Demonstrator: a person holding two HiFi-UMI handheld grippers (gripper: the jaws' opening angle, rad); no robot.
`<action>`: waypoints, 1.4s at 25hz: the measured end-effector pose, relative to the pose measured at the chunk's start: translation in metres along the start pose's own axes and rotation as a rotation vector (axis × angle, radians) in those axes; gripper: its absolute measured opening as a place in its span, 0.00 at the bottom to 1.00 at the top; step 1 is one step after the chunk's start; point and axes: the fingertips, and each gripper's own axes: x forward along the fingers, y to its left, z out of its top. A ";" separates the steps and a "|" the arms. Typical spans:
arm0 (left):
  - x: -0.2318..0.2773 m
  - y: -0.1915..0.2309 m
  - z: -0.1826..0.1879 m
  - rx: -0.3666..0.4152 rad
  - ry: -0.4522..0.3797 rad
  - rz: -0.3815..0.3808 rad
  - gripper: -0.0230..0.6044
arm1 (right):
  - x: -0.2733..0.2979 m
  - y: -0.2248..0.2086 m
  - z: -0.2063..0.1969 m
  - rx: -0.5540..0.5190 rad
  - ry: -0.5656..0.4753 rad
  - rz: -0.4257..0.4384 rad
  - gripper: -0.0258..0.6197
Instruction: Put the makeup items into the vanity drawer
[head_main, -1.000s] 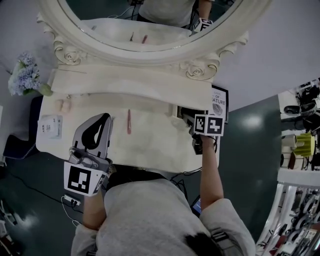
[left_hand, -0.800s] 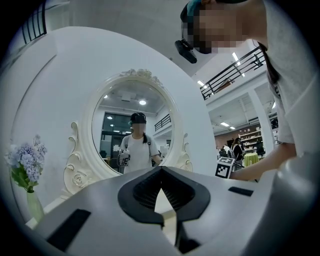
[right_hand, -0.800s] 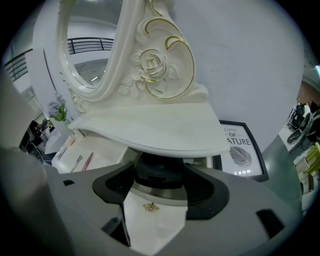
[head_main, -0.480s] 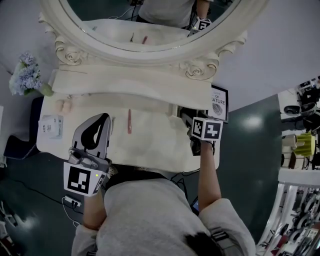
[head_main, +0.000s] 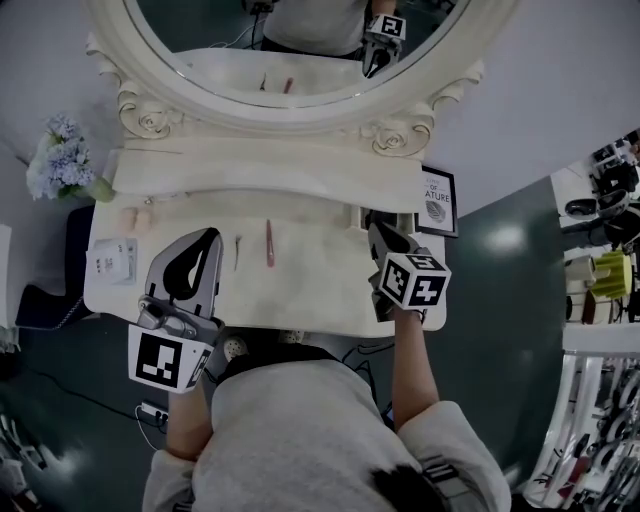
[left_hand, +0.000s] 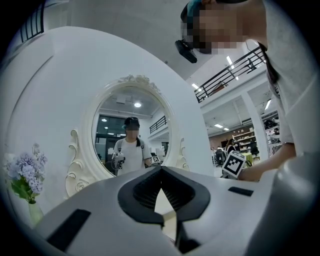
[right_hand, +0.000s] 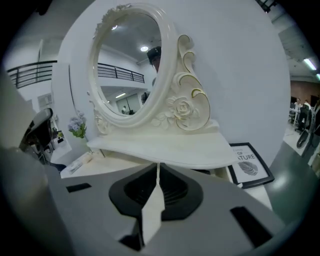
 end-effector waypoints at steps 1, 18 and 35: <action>-0.002 0.002 0.001 0.001 0.000 -0.004 0.06 | -0.002 0.009 0.002 0.011 -0.018 0.021 0.09; -0.034 0.024 0.015 -0.006 -0.048 -0.092 0.06 | -0.056 0.136 0.037 -0.065 -0.302 0.189 0.08; -0.065 0.034 0.030 0.004 -0.086 -0.166 0.06 | -0.108 0.208 0.054 -0.128 -0.481 0.226 0.08</action>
